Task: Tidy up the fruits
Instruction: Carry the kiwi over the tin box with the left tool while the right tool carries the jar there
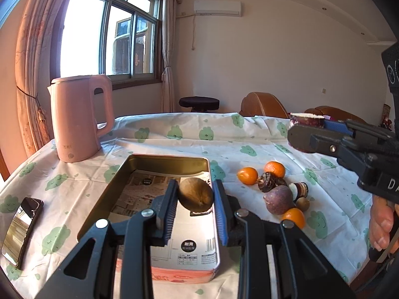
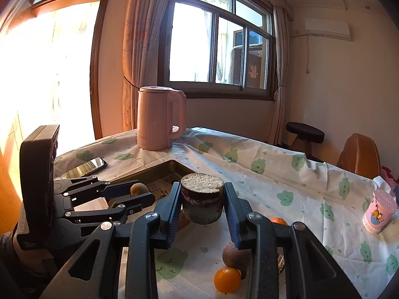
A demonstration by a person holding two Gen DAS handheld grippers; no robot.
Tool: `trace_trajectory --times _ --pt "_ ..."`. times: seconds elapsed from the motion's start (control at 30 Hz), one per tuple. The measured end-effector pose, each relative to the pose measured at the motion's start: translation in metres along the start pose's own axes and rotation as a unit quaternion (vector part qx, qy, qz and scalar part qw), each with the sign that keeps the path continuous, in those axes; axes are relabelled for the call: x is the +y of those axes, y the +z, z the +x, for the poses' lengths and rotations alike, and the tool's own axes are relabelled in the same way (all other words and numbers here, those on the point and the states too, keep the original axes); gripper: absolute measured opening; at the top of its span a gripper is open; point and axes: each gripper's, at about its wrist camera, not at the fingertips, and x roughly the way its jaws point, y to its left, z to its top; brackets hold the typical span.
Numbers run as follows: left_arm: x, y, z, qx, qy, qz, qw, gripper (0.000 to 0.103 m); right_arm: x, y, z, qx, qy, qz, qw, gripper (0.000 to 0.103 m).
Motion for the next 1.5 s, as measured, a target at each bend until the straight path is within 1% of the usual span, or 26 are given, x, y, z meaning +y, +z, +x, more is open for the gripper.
trace_trajectory --times 0.2,0.5,0.7,1.1,1.23,1.5 --pt "0.018 0.009 0.014 0.013 0.02 0.006 0.9997 0.03 0.003 0.021 0.029 0.012 0.019 0.008 1.0 0.035" --pt "0.039 0.013 0.038 0.044 0.04 0.007 0.9982 0.03 0.017 0.03 0.075 0.038 0.026 0.003 0.999 0.035" --pt "0.05 0.012 0.047 0.056 0.049 0.004 0.9972 0.03 0.019 0.027 0.099 0.055 0.032 0.015 0.998 0.035" --pt "0.063 0.008 0.063 0.079 0.057 -0.003 0.9952 0.03 0.023 0.01 0.132 0.09 0.031 0.027 0.995 0.035" --pt "0.067 0.007 0.068 0.086 0.057 -0.012 0.9946 0.03 0.025 0.006 0.137 0.097 0.033 0.029 0.994 0.035" --pt "0.069 0.007 0.073 0.1 0.06 -0.014 0.9931 0.03 0.031 0.002 0.145 0.109 0.031 0.022 0.993 0.035"
